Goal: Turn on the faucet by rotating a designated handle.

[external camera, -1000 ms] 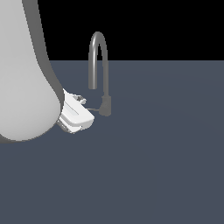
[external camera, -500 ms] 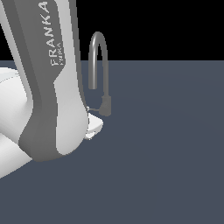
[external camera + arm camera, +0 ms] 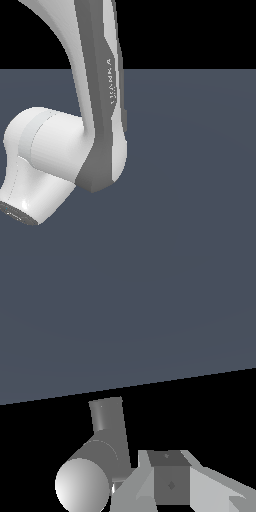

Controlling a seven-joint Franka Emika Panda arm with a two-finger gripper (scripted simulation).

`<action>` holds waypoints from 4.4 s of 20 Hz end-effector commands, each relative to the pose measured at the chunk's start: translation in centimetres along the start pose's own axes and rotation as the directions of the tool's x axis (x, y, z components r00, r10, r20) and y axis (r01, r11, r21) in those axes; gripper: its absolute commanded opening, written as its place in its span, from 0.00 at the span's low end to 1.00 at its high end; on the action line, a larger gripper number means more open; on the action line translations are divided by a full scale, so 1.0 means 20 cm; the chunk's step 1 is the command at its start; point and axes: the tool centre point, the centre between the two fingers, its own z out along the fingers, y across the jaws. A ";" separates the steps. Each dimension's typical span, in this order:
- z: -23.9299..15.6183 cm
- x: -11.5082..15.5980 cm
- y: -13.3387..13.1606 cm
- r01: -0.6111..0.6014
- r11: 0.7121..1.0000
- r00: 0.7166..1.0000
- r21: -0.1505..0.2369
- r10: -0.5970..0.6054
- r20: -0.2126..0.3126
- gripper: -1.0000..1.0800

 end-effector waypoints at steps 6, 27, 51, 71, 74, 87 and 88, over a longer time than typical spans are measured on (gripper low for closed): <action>0.06 0.08 -0.04 0.092 0.992 0.996 -0.087 -0.091 0.014 0.00; 0.09 0.03 -0.01 0.143 0.981 0.990 -0.133 -0.141 0.026 0.00; 0.10 -0.19 -0.08 0.147 0.981 0.989 -0.130 -0.149 -0.004 0.00; 0.12 -0.31 -0.33 0.143 0.979 0.990 -0.147 -0.142 0.016 0.00; 0.14 -0.31 -0.41 0.143 0.980 0.990 -0.137 -0.141 0.023 0.00; 0.14 -0.19 -0.41 0.131 0.982 0.991 -0.139 -0.129 0.027 0.00; 0.14 -0.17 -0.43 0.133 0.981 0.991 -0.138 -0.131 0.026 0.00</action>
